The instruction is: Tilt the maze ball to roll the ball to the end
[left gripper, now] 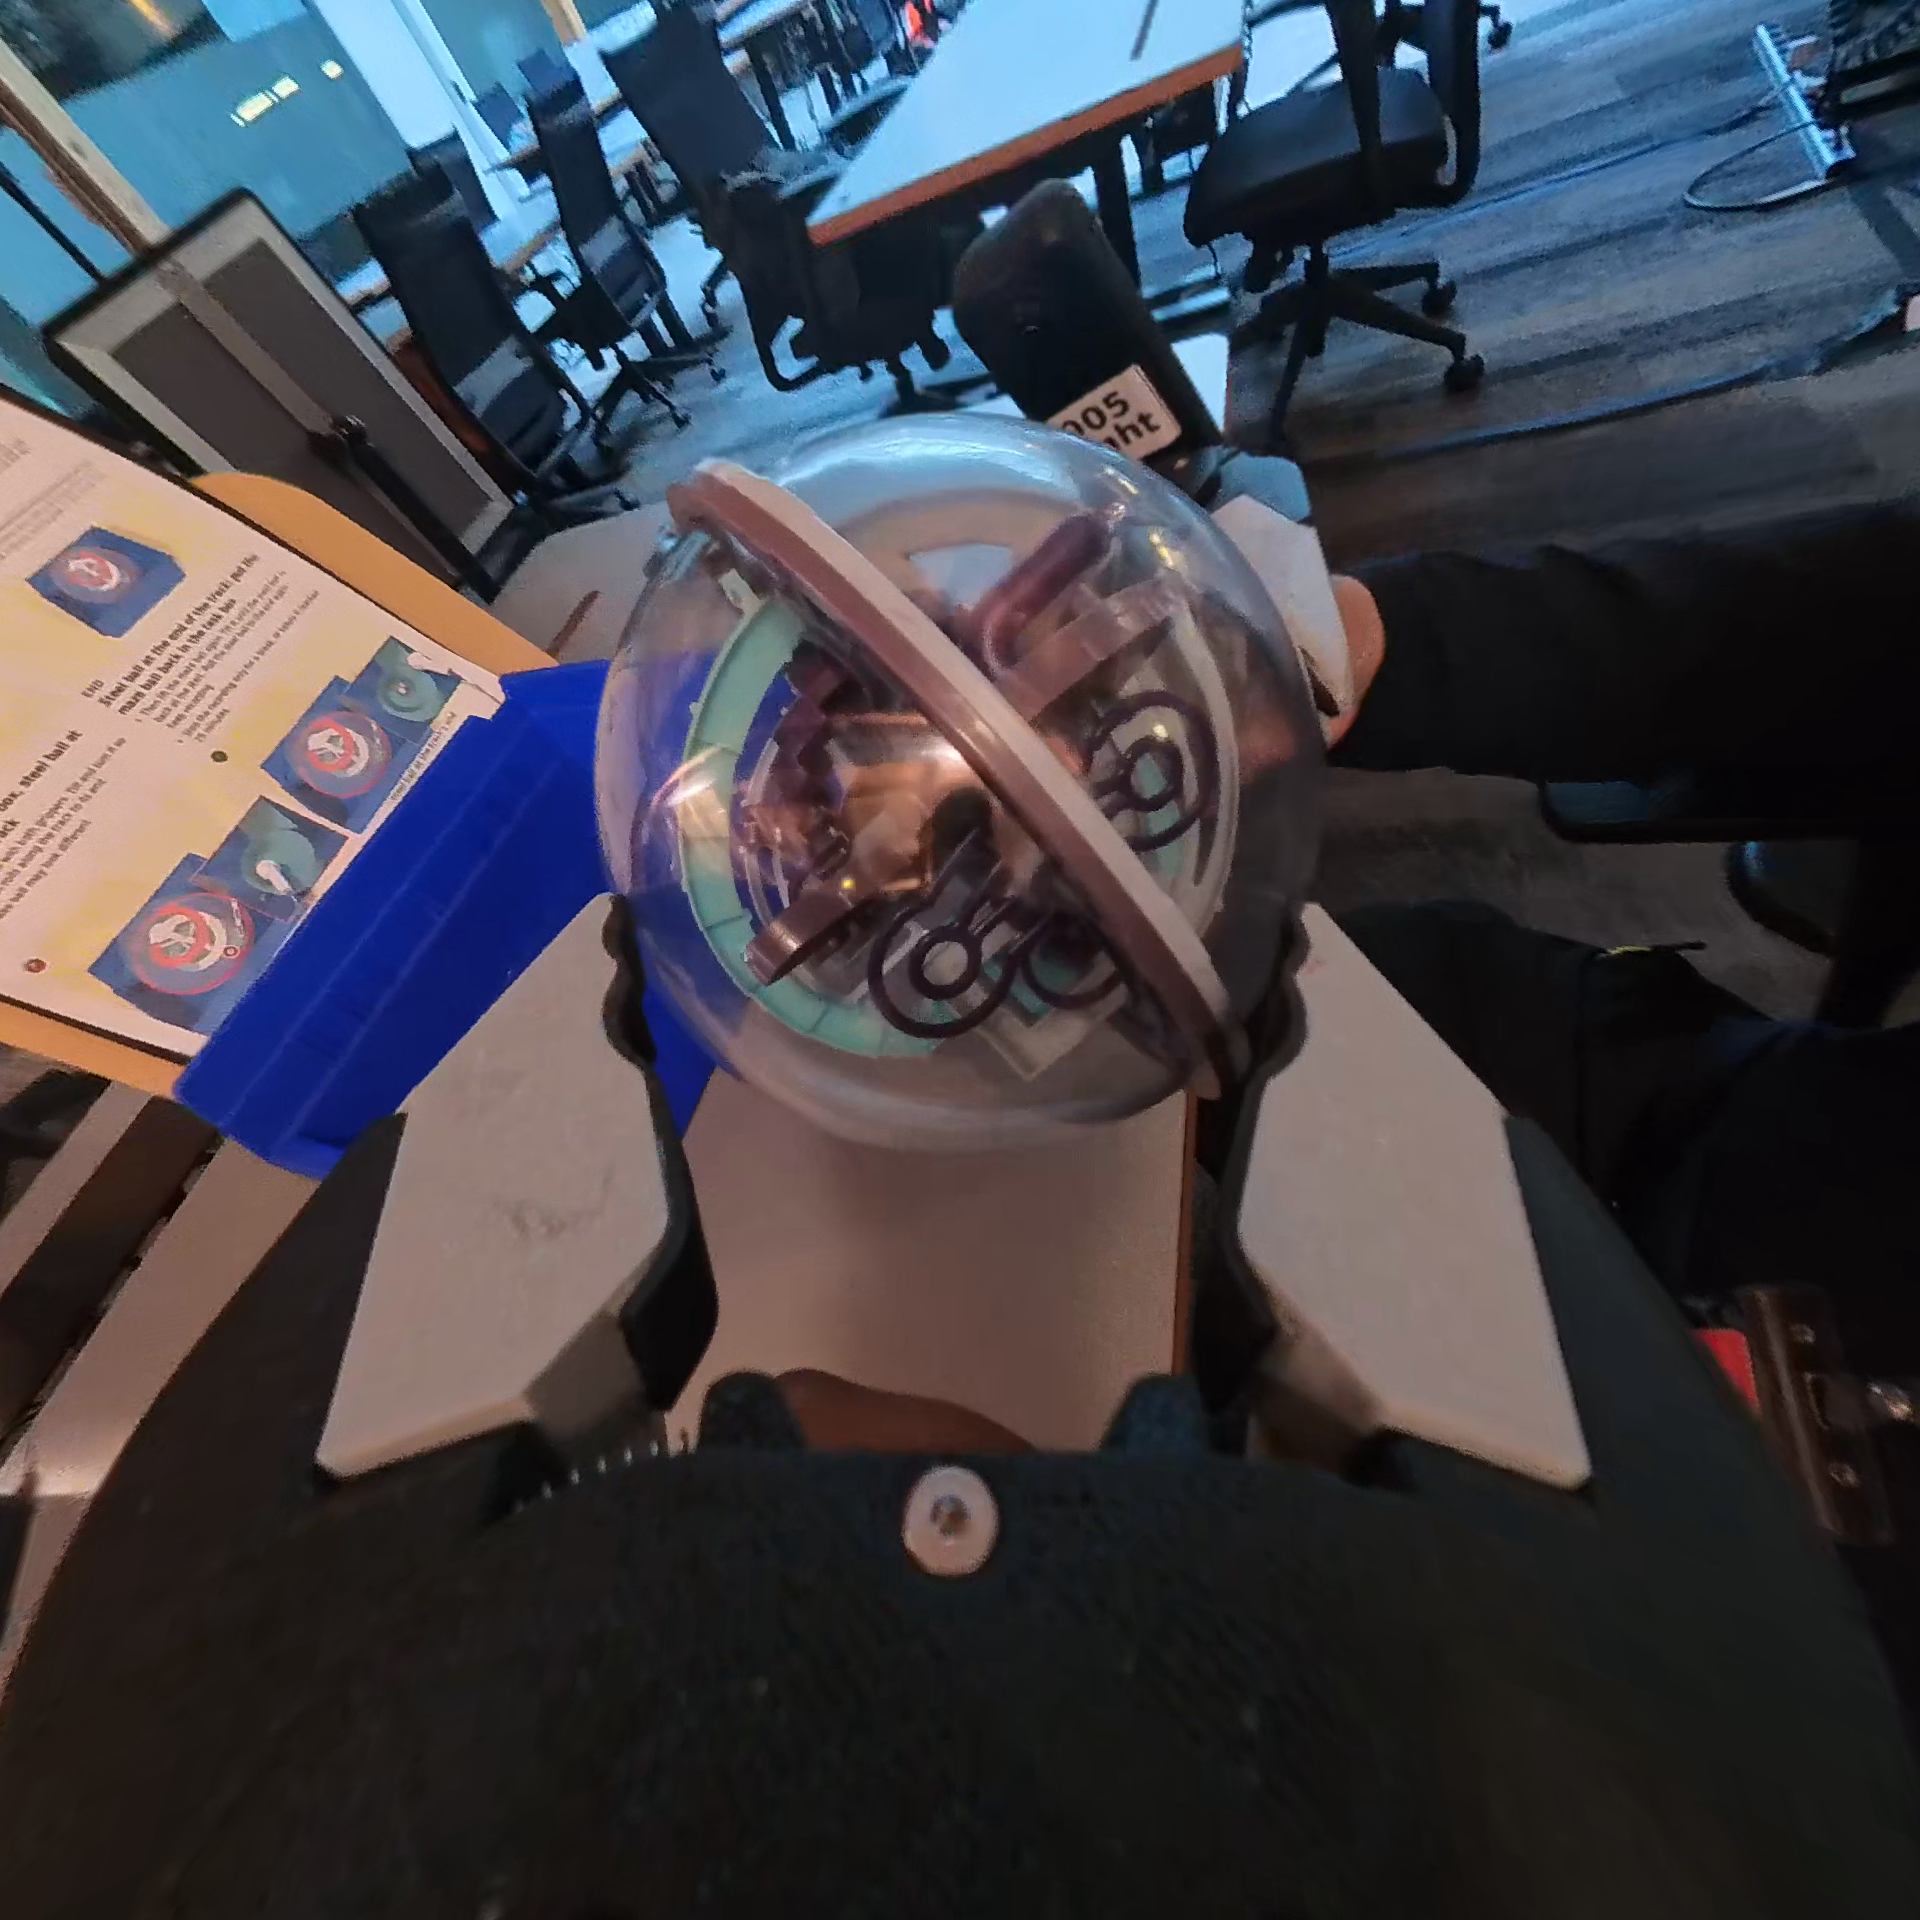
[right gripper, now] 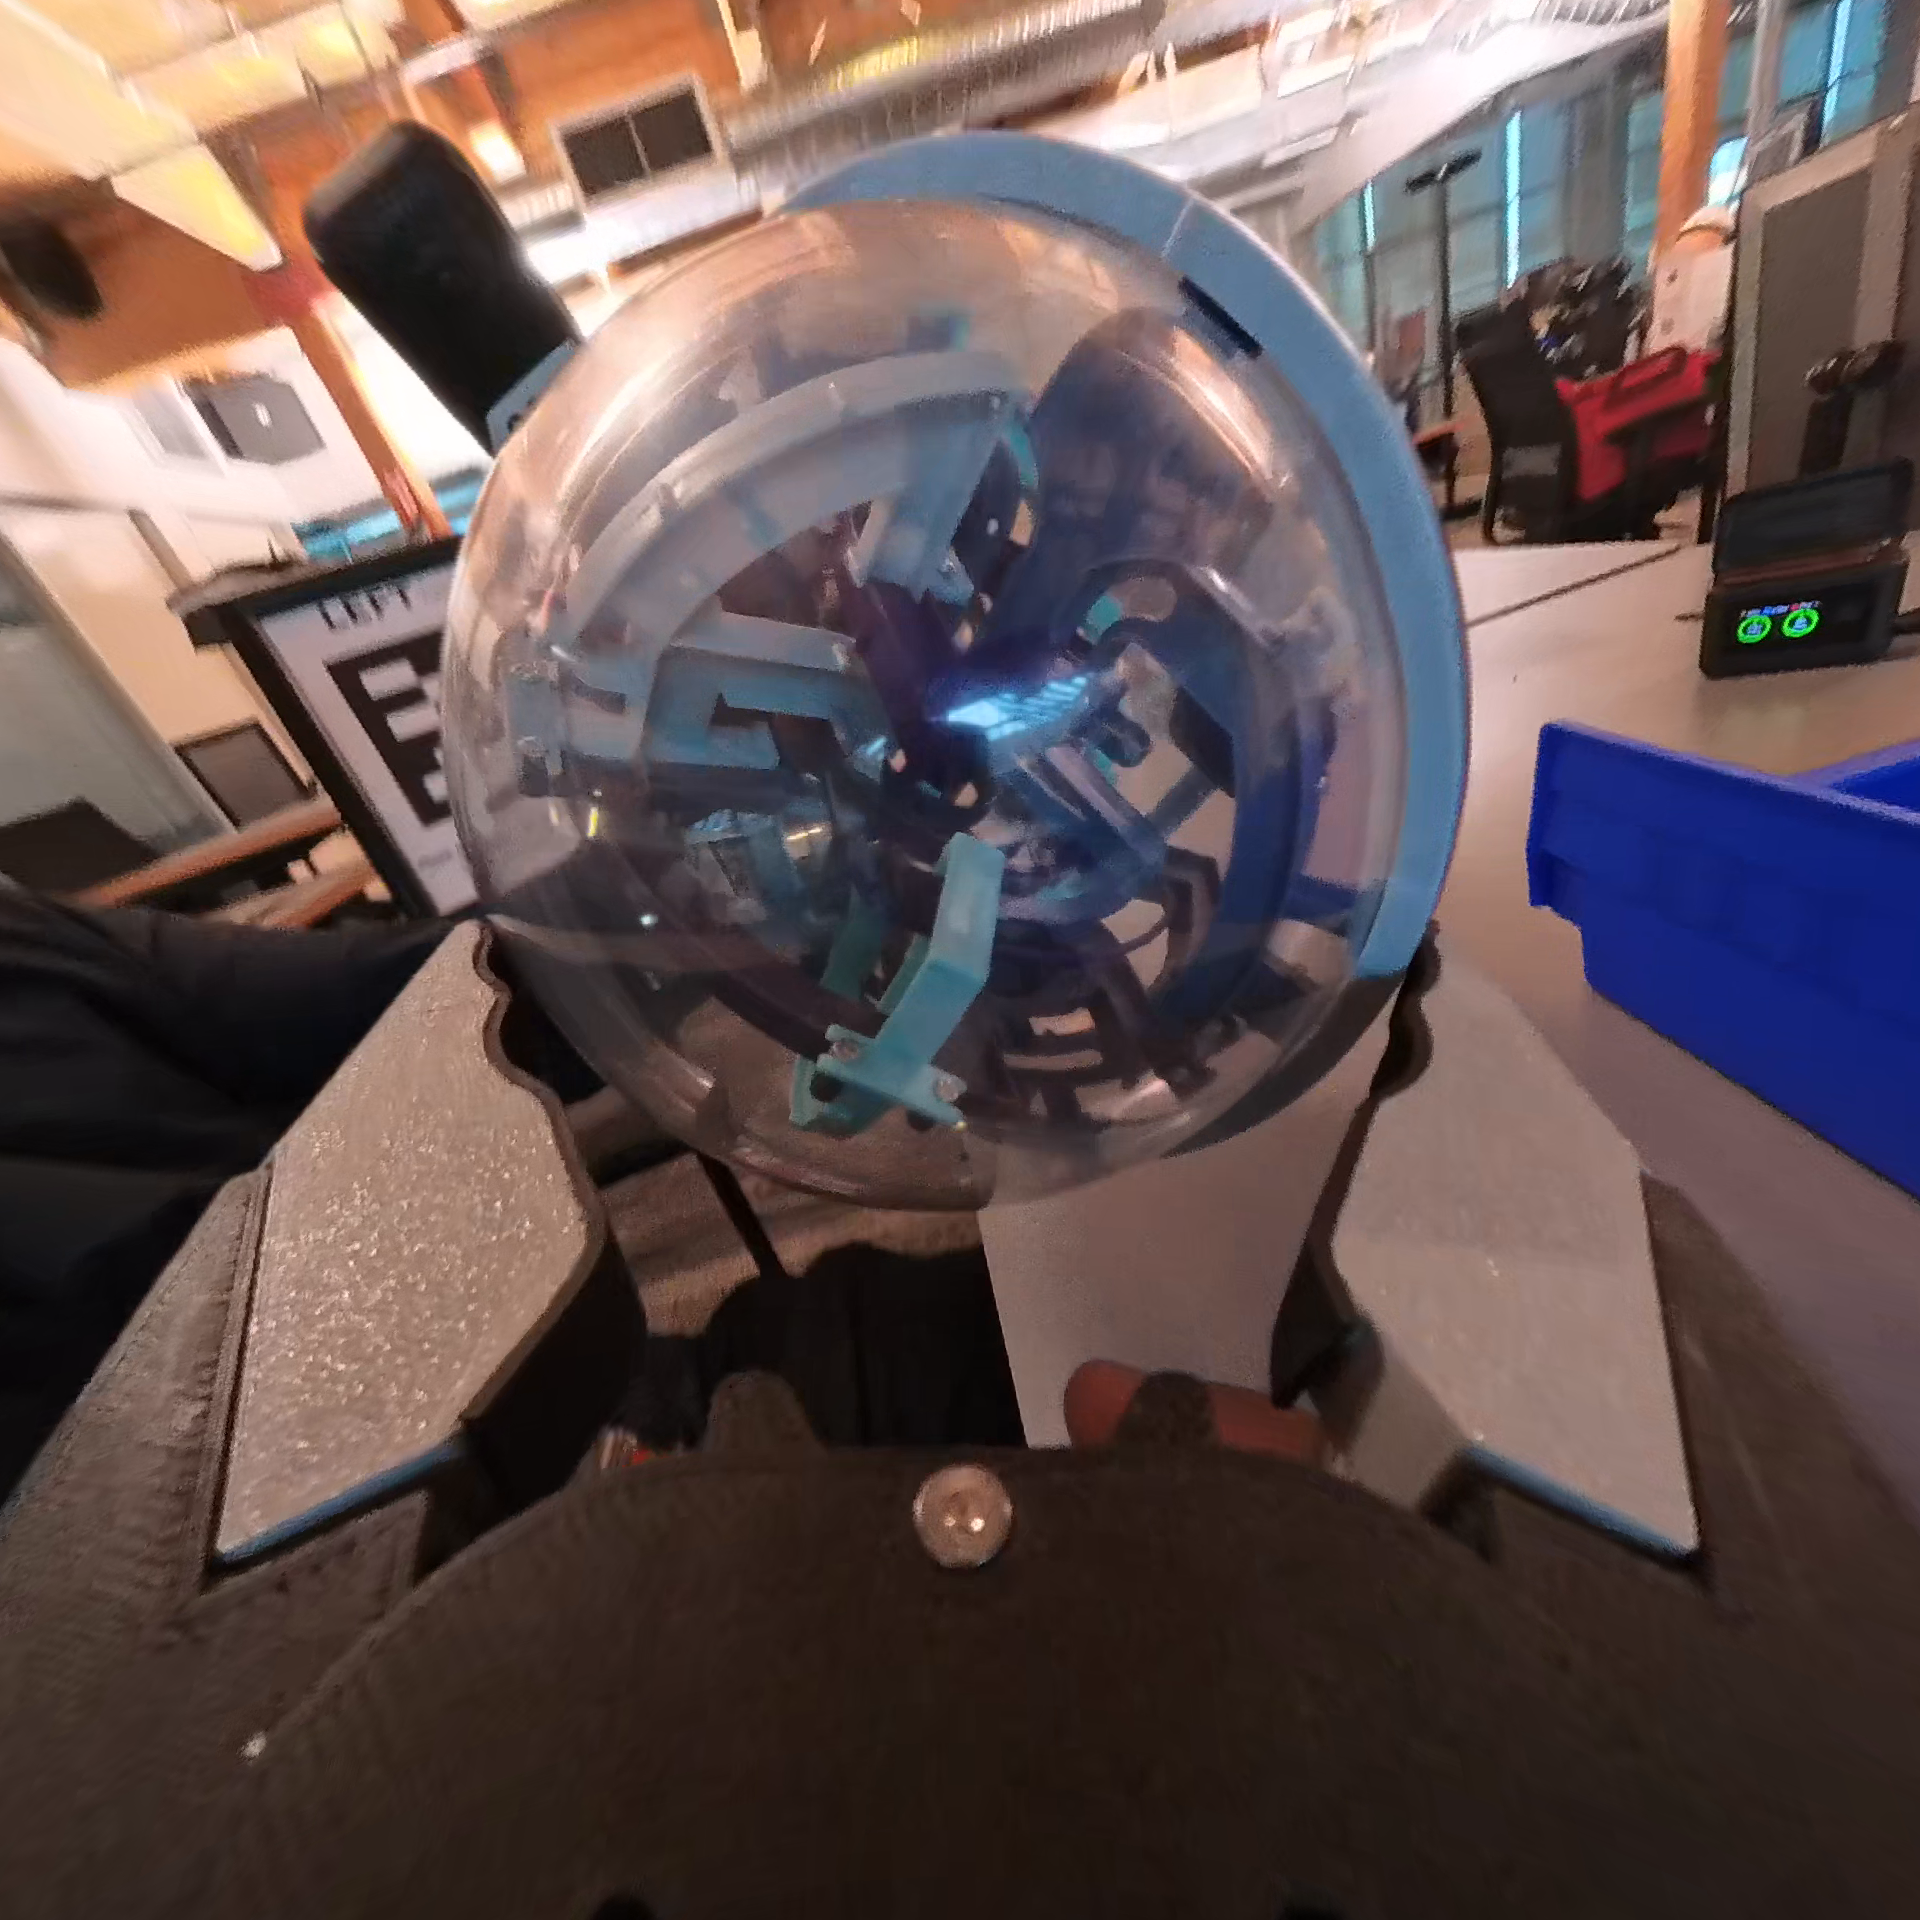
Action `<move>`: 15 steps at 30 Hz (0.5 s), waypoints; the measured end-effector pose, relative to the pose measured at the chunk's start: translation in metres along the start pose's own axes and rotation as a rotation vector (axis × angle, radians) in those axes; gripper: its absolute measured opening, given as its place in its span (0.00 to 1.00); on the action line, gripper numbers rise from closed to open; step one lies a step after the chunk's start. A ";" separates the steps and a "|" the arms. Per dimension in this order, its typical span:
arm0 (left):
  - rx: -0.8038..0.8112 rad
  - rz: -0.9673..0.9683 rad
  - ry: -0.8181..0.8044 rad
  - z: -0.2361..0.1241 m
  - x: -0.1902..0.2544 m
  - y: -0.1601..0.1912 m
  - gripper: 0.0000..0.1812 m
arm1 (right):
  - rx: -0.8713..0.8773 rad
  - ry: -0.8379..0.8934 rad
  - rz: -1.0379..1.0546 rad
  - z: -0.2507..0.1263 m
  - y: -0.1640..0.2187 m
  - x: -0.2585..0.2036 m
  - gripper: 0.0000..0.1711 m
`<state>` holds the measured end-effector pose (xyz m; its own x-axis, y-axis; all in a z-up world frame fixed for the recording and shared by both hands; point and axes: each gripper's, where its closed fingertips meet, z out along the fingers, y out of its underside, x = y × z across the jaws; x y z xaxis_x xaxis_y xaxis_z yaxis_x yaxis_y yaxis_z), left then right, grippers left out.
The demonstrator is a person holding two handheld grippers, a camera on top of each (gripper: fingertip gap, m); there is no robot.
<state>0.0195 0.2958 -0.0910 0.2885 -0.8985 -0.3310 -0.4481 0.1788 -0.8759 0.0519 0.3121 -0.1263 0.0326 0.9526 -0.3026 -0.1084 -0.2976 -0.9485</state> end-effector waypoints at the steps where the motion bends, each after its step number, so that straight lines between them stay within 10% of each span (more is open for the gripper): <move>1: -0.016 0.002 0.015 -0.002 -0.004 -0.003 0.65 | 0.029 0.005 0.011 0.002 -0.005 0.000 0.92; 15: -0.166 0.129 0.028 -0.014 -0.023 -0.043 0.65 | 0.190 0.044 -0.049 0.006 -0.054 -0.009 0.92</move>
<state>0.0204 0.3028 -0.0411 0.1974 -0.8836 -0.4247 -0.6134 0.2266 -0.7566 0.0511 0.3196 -0.0721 0.0853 0.9606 -0.2645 -0.2907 -0.2299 -0.9288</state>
